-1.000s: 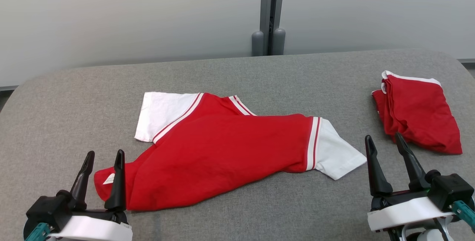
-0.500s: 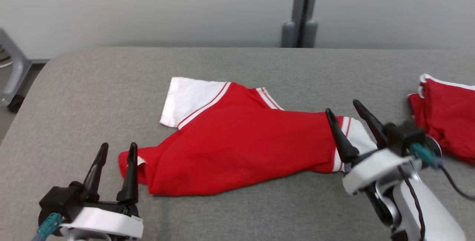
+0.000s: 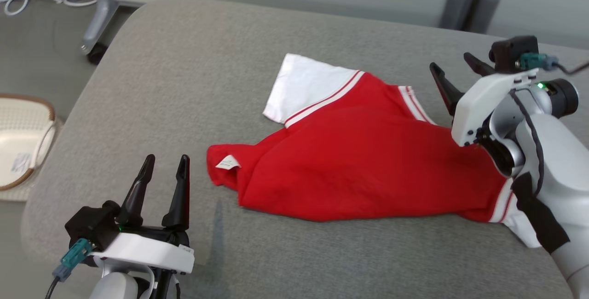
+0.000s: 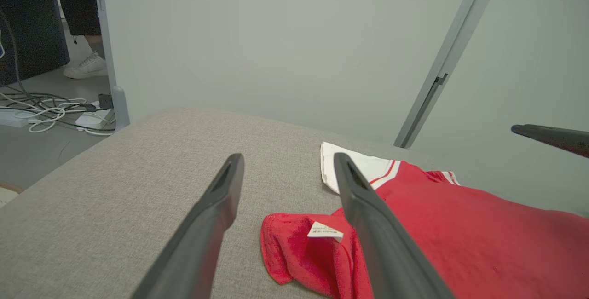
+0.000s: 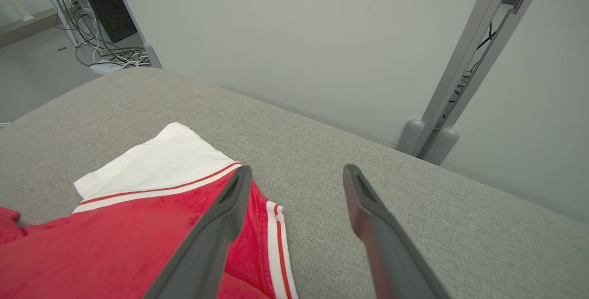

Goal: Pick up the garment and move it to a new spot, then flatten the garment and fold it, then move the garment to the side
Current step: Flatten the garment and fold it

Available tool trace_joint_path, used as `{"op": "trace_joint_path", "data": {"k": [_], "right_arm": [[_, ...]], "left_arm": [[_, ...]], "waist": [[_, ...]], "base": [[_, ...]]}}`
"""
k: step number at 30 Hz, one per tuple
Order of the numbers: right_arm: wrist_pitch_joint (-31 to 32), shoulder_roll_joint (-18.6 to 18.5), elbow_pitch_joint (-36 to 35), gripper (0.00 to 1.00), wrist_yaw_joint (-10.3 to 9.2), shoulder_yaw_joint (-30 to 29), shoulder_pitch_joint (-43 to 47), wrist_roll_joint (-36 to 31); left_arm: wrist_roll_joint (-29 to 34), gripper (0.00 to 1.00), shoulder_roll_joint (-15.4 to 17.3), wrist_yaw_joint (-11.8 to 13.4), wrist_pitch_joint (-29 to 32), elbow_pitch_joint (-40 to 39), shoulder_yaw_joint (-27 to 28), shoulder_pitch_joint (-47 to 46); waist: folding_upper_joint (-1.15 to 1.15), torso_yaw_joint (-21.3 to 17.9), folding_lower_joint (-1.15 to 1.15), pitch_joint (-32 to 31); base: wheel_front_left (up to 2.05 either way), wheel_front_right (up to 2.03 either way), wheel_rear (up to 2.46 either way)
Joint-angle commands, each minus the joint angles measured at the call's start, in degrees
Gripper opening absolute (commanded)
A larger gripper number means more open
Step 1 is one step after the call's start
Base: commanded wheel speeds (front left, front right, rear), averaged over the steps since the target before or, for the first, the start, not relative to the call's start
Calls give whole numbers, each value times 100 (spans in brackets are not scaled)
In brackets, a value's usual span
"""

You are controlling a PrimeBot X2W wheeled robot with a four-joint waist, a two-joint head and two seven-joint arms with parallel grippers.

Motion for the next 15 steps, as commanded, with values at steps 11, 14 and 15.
{"op": "trace_joint_path", "data": {"k": [11,14,15], "right_arm": [[960,-10,1689,100,0,545,-977,647],[1154,8,1954,100,-1,620,-1071,749],[1215,22,2037,100,-1,631,-1101,803]], "left_arm": [[-276,100,-57,-19,-25,89,-206,-348],[-314,100,-57,-19,-25,71,-237,-407],[-317,100,-56,-19,-25,65,-235,-425]], "waist": [[0,868,0,681],[0,923,0,761],[0,936,0,781]], "base": [[0,0,0],[0,0,0],[0,0,0]]}}
